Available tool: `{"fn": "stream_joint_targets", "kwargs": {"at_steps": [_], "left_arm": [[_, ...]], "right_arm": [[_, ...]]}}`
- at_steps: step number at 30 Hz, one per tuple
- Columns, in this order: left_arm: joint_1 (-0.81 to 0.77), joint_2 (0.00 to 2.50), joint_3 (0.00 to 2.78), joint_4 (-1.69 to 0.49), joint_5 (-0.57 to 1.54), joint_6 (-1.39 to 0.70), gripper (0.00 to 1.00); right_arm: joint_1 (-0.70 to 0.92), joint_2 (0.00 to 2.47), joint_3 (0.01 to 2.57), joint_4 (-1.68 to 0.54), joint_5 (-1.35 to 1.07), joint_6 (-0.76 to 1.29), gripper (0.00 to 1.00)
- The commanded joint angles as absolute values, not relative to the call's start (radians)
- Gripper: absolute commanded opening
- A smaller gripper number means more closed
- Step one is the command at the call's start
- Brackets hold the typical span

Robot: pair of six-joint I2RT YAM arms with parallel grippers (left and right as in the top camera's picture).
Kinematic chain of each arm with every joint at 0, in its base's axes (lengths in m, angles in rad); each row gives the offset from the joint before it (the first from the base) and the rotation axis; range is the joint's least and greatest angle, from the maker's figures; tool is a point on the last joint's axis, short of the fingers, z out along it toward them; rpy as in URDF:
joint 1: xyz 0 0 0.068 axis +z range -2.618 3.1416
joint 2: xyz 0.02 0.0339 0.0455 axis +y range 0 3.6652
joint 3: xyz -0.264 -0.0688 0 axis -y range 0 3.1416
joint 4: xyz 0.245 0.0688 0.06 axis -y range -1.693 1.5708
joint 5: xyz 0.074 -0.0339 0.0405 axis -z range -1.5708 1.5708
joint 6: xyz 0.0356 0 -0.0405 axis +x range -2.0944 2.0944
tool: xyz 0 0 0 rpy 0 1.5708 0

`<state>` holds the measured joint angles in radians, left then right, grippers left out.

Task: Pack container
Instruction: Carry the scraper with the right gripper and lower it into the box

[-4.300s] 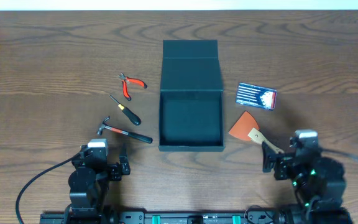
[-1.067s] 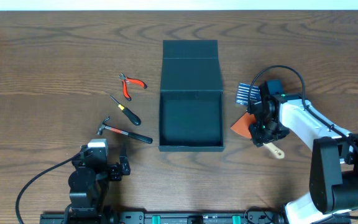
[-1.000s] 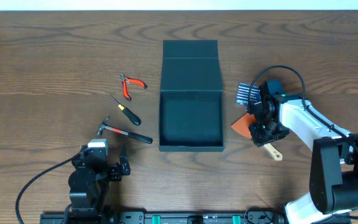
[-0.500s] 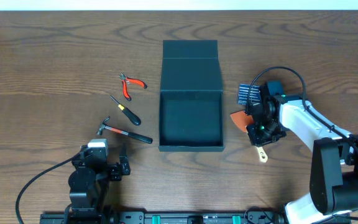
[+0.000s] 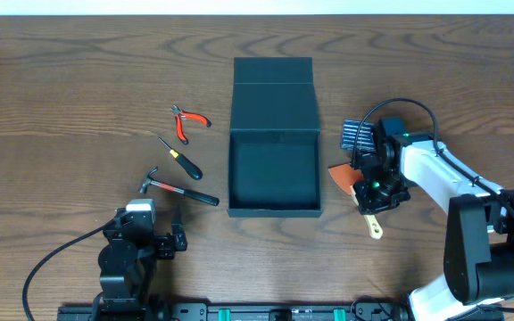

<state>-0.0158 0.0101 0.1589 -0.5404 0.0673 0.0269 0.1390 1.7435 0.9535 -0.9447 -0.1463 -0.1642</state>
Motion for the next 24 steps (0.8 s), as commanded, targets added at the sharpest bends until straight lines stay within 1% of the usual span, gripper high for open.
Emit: {"fn": "stream_joint_targets", "kwargs": {"at_steps": [1, 10, 17, 24], "left_arm": [[-0.017, 0.004, 0.146, -0.537, 0.059, 0.033, 0.99], [-0.017, 0.004, 0.146, -0.537, 0.059, 0.033, 0.99], [-0.017, 0.004, 0.146, -0.537, 0.059, 0.033, 0.98], [-0.017, 0.004, 0.146, -0.537, 0.059, 0.033, 0.99]], "right_arm": [[0.146, 1.704, 0.999, -0.961, -0.166, -0.150, 0.13], [0.166, 1.495, 1.063, -1.041, -0.174, -0.150, 0.13], [0.287, 1.371, 1.145, -1.119, -0.176, -0.129, 0.11], [0.406, 1.339, 1.230, -1.122, -0.161, -0.078, 0.10]]}}
